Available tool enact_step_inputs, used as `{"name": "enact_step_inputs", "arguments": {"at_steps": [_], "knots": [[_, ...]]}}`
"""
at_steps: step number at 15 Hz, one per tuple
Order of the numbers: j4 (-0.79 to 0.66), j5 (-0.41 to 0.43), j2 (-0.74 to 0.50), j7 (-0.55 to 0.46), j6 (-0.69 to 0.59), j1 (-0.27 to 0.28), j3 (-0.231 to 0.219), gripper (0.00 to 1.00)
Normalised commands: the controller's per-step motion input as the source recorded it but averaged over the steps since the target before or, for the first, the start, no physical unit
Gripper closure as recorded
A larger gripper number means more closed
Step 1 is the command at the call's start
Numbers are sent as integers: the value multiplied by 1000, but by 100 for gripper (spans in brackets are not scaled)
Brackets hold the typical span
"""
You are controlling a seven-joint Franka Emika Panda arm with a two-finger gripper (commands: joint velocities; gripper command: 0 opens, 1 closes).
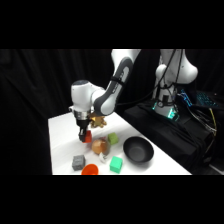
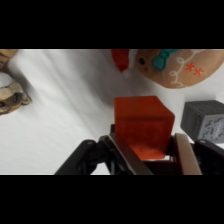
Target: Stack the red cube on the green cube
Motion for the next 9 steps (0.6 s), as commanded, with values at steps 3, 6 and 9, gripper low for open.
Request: {"name": "enact_step_inputs", "arguments": {"at_steps": [3,6,9], "knots": [[-234,-240,-403,101,-195,155,-117,65],[-272,-236,-406,46,-187,112,-27,65],[-354,-246,-440,37,-135,114,24,65]]}}
